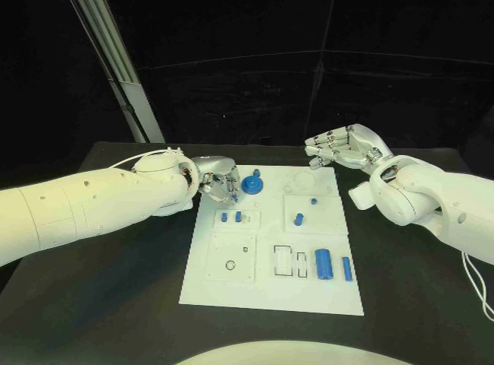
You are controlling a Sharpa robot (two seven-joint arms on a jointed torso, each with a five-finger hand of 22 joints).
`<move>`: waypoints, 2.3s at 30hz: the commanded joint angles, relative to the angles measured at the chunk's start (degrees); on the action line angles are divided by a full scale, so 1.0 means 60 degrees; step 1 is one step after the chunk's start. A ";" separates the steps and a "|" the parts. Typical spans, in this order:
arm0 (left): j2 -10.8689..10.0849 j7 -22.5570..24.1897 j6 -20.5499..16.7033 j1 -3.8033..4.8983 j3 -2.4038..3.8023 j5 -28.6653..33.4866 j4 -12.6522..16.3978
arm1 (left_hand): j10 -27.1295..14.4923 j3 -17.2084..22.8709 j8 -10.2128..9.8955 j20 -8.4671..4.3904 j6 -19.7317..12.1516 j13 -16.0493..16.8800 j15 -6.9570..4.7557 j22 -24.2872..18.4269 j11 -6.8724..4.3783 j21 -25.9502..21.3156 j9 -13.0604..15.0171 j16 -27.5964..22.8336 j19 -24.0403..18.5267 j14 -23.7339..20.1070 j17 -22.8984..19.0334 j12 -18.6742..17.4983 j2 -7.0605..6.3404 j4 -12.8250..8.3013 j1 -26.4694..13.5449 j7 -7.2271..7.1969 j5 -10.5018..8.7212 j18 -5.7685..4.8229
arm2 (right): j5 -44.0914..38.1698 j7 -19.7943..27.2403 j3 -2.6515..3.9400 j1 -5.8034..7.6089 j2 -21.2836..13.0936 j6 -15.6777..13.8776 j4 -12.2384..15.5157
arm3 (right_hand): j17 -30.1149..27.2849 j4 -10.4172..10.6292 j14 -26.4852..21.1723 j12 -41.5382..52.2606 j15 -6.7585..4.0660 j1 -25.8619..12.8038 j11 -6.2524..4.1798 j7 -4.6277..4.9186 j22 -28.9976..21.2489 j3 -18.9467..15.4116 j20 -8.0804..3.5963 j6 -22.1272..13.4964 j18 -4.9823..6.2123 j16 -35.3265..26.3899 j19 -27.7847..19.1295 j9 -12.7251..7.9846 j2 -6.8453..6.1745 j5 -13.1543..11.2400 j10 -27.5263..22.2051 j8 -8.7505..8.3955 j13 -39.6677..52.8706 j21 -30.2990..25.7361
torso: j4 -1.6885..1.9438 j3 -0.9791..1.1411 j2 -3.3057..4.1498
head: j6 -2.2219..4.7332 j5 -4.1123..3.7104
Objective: Assemble the parts on the task board
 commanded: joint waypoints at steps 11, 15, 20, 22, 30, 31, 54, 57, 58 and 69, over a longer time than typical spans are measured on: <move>0.0053 -0.0175 0.0402 0.0010 0.0004 0.0007 -0.0076 | 0.0052 -0.0026 0.0038 -0.0047 0.0066 0.0018 -0.0088 -0.0006 0.0002 0.0038 0.0010 -0.0042 0.0015 0.0306 -0.0018 0.0041 0.0063 -0.0069 -0.0018 -0.0005 0.0043 -0.0156 | 0.0034 0.0080 0.0006 0.0017 0.0010 0.0067 0.0016 | -0.0012 0.0000 -0.0075 0.0045 0.0000 -0.0046 -0.0001 -0.0018 -0.0012 -0.0042 -0.0001 -0.0052 0.0035 -0.0004 0.0039 0.0013 0.0008 0.0045 -0.0053 0.0031 -0.0009 -0.0040 | -0.0008 -0.0001 -0.0001 | -0.0027 0.0004; 0.0090 -0.0166 0.0476 0.0010 0.0004 0.0008 -0.0089 | 0.0051 -0.0029 0.0037 -0.0048 0.0066 0.0019 -0.0089 -0.0008 0.0002 0.0035 0.0010 -0.0043 0.0014 0.0306 -0.0022 0.0041 0.0061 -0.0070 -0.0021 -0.0006 0.0042 -0.0155 | 0.0034 0.0080 0.0006 0.0017 0.0011 0.0068 0.0018 | -0.0012 0.0000 -0.0075 0.0045 0.0000 -0.0046 -0.0001 -0.0018 -0.0012 -0.0042 -0.0001 -0.0052 0.0035 -0.0004 0.0039 0.0013 0.0008 0.0045 -0.0053 0.0031 -0.0009 -0.0040 | -0.0006 0.0002 0.0001 | -0.0033 0.0006; 0.0120 -0.0155 0.0533 0.0011 0.0004 0.0008 -0.0109 | 0.0051 -0.0030 0.0037 -0.0048 0.0066 0.0020 -0.0089 -0.0010 0.0002 0.0033 0.0010 -0.0044 0.0013 0.0305 -0.0024 0.0042 0.0061 -0.0070 -0.0023 -0.0006 0.0041 -0.0155 | 0.0034 0.0080 0.0006 0.0017 0.0011 0.0068 0.0018 | -0.0012 0.0000 -0.0075 0.0045 0.0000 -0.0046 -0.0001 -0.0018 -0.0012 -0.0042 -0.0001 -0.0052 0.0035 -0.0004 0.0039 0.0013 0.0008 0.0045 -0.0053 0.0031 -0.0009 -0.0040 | -0.0008 0.0002 -0.0004 | -0.0038 -0.0002; 0.0125 -0.0155 0.0559 0.0011 0.0004 0.0008 -0.0113 | 0.0051 -0.0030 0.0037 -0.0048 0.0066 0.0020 -0.0089 -0.0010 0.0002 0.0033 0.0010 -0.0044 0.0013 0.0305 -0.0024 0.0042 0.0061 -0.0070 -0.0023 -0.0006 0.0041 -0.0155 | 0.0034 0.0080 0.0006 0.0017 0.0010 0.0066 0.0017 | -0.0012 0.0000 -0.0075 0.0045 0.0000 -0.0046 -0.0001 -0.0018 -0.0012 -0.0042 -0.0001 -0.0052 0.0035 -0.0004 0.0039 0.0013 0.0008 0.0045 -0.0053 0.0031 -0.0009 -0.0040 | -0.0007 0.0000 0.0000 | -0.0036 -0.0001; 0.0162 -0.0144 0.0588 0.0012 0.0003 0.0009 -0.0143 | 0.0051 -0.0035 0.0038 -0.0049 0.0068 0.0024 -0.0090 -0.0011 0.0001 0.0031 0.0010 -0.0044 0.0012 0.0306 -0.0026 0.0043 0.0060 -0.0071 -0.0029 -0.0007 0.0038 -0.0154 | 0.0034 0.0082 0.0006 0.0017 0.0022 0.0066 0.0013 | -0.0012 0.0000 -0.0075 0.0045 0.0000 -0.0046 -0.0001 -0.0018 -0.0012 -0.0042 -0.0001 -0.0052 0.0035 -0.0004 0.0039 0.0013 0.0008 0.0045 -0.0053 0.0031 -0.0009 -0.0040 | -0.0003 -0.0001 0.0006 | -0.0042 0.0004; 0.0168 -0.0142 0.0586 0.0012 0.0003 0.0009 -0.0146 | 0.0050 -0.0040 0.0038 -0.0050 0.0069 0.0026 -0.0090 -0.0020 0.0001 0.0020 0.0010 -0.0043 0.0008 0.0306 -0.0025 0.0044 0.0060 -0.0071 -0.0034 -0.0008 0.0035 -0.0152 | 0.0034 0.0082 0.0006 0.0017 0.0023 0.0067 0.0012 | -0.0012 0.0000 -0.0075 0.0045 0.0000 -0.0046 -0.0001 -0.0018 -0.0012 -0.0042 -0.0001 -0.0052 0.0035 -0.0004 0.0039 0.0013 0.0008 0.0045 -0.0053 0.0031 -0.0009 -0.0040 | -0.0008 -0.0001 0.0002 | -0.0043 0.0006; 0.0268 -0.0362 0.0787 0.0014 -0.0002 0.0222 -0.0293 | -0.0480 -0.0271 -0.0417 0.0034 -0.0536 -0.0006 0.0051 -0.0144 0.0184 -0.0188 -0.0101 -0.0068 -0.0103 0.0257 -0.0130 -0.0230 -0.0039 0.0011 -0.0423 0.0125 0.0015 -0.0130 | 0.0035 0.0067 0.0006 0.0017 0.0035 0.0069 -0.0006 | -0.0012 0.0000 -0.0075 0.0045 0.0000 -0.0046 -0.0001 -0.0018 -0.0012 -0.0042 -0.0001 -0.0052 0.0035 -0.0004 0.0039 0.0013 0.0008 0.0045 -0.0053 0.0031 -0.0009 -0.0040 | -0.0011 -0.0001 0.0002 | -0.0064 -0.0018; 0.0269 -0.0363 0.0774 0.0014 -0.0002 0.0223 -0.0289 | -0.0483 -0.0276 -0.0423 0.0036 -0.0543 -0.0005 0.0052 -0.0142 0.0185 -0.0187 -0.0102 -0.0069 -0.0103 0.0257 -0.0133 -0.0230 -0.0044 0.0010 -0.0427 0.0125 0.0016 -0.0130 | 0.0035 0.0063 0.0006 0.0017 0.0039 0.0068 -0.0009 | -0.0012 0.0000 -0.0075 0.0045 0.0000 -0.0046 -0.0001 -0.0018 -0.0012 -0.0042 -0.0001 -0.0052 0.0035 -0.0004 0.0039 0.0013 0.0008 0.0045 -0.0053 0.0031 -0.0009 -0.0040 | -0.0010 -0.0002 0.0000 | -0.0071 -0.0022; 0.0268 -0.0362 0.0774 0.0014 -0.0002 0.0224 -0.0287 | -0.0484 -0.0276 -0.0424 0.0036 -0.0544 -0.0005 0.0052 -0.0141 0.0185 -0.0187 -0.0102 -0.0069 -0.0103 0.0256 -0.0134 -0.0230 -0.0045 0.0010 -0.0428 0.0124 0.0016 -0.0130 | 0.0035 0.0062 0.0006 0.0017 0.0039 0.0068 -0.0011 | -0.0012 0.0000 -0.0075 0.0045 0.0000 -0.0046 -0.0001 -0.0018 -0.0012 -0.0042 -0.0001 -0.0052 0.0035 -0.0004 0.0039 0.0013 0.0008 0.0045 -0.0053 0.0031 -0.0009 -0.0040 | -0.0005 -0.0004 0.0001 | -0.0076 -0.0023; 0.0234 -0.0367 0.0652 0.0014 -0.0002 0.0226 -0.0276 | -0.0625 -0.0381 -0.0685 0.0069 -0.0905 -0.0006 0.0093 -0.0110 0.0230 -0.0174 -0.0134 -0.0057 -0.0101 0.0257 -0.0152 -0.0265 -0.0198 -0.0022 -0.0515 0.0179 0.0038 -0.0129 | 0.0035 0.0067 0.0006 0.0017 0.0055 0.0067 -0.0037 | -0.0037 -0.0010 -0.0077 0.0074 0.0002 -0.0054 0.0001 -0.0016 -0.0036 -0.0050 0.0002 -0.0059 0.0036 0.0001 0.0058 0.0014 0.0025 0.0045 -0.0075 0.0035 -0.0008 -0.0075 | 0.0000 0.0000 -0.0006 | -0.0084 -0.0021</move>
